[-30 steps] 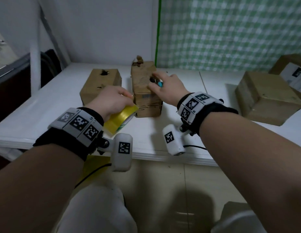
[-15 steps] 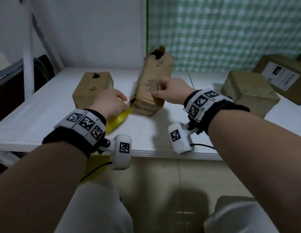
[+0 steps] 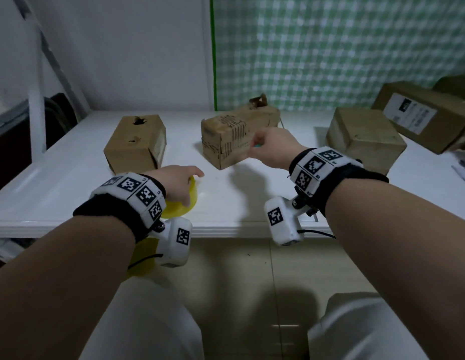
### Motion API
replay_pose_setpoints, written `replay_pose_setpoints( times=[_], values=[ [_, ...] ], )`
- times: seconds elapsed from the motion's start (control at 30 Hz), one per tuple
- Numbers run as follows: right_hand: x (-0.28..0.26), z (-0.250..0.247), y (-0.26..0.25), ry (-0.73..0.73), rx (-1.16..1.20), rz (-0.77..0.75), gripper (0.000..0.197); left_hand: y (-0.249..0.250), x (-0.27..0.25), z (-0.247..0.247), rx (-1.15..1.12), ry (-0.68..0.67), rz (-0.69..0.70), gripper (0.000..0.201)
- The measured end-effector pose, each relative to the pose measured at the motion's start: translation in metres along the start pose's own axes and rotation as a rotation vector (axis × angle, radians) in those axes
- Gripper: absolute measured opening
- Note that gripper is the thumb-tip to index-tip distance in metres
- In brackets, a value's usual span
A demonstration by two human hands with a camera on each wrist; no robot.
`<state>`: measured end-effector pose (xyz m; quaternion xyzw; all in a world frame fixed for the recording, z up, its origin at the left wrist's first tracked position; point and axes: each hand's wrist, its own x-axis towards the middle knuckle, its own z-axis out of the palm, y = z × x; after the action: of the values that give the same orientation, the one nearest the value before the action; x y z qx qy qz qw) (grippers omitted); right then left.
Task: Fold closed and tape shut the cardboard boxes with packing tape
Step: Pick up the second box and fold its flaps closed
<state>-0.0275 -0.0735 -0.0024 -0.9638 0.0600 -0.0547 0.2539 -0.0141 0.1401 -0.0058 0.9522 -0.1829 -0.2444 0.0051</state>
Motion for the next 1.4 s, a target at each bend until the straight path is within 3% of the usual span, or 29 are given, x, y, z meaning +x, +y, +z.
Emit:
replay_pose_setpoints(
  times=[0.1,0.2,0.27,0.33,0.43,0.5,0.6,0.73,0.97,1.03,1.17,1.23,1.3,1.4],
  values=[
    [0.002,-0.003,0.008,0.032,-0.003,0.028,0.013,0.007,-0.001,-0.012,0.053,0.01,-0.013,0.071],
    [0.008,-0.005,0.014,0.057,0.023,0.056,0.015,0.012,0.006,-0.027,0.062,0.215,-0.022,0.053],
    [0.011,-0.005,0.017,0.078,0.044,0.054,0.011,0.016,0.019,-0.037,-0.086,0.393,-0.01,0.044],
    [0.014,-0.004,0.022,0.1,0.071,0.048,0.005,0.022,0.036,-0.047,-0.329,0.48,0.005,0.05],
    [0.018,-0.002,0.031,0.115,0.097,0.056,0.011,0.031,0.066,-0.056,-0.542,0.449,0.002,0.086],
    [0.02,-0.002,0.037,0.118,0.135,0.063,0.016,0.035,0.08,-0.059,-0.568,0.381,-0.015,0.106],
    [0.021,-0.003,0.046,0.124,0.237,0.09,0.022,0.038,0.101,-0.059,-0.545,0.362,-0.022,0.112],
    [0.015,-0.011,0.057,0.197,0.296,0.11,0.025,0.047,0.103,-0.054,-0.562,0.464,0.015,0.095],
    [-0.014,-0.043,0.043,0.395,0.294,0.065,0.017,0.072,0.051,-0.035,-0.594,0.276,0.331,0.079],
    [-0.028,-0.053,0.035,0.323,0.311,0.024,0.011,0.074,0.033,-0.031,-0.566,0.229,0.405,0.073],
    [-0.057,-0.056,0.026,0.041,0.252,-0.001,0.01,0.073,0.002,-0.023,-0.496,0.13,0.481,0.063],
    [-0.066,-0.048,0.026,0.02,0.215,-0.009,0.011,0.073,-0.006,-0.018,-0.432,0.134,0.473,0.058],
    [-0.072,-0.038,0.027,0.09,0.202,-0.025,0.011,0.074,-0.011,-0.013,-0.393,0.177,0.444,0.051],
    [-0.084,-0.025,0.029,0.307,0.114,-0.072,0.015,0.079,-0.019,-0.01,-0.462,0.254,0.441,0.033]
  ],
)
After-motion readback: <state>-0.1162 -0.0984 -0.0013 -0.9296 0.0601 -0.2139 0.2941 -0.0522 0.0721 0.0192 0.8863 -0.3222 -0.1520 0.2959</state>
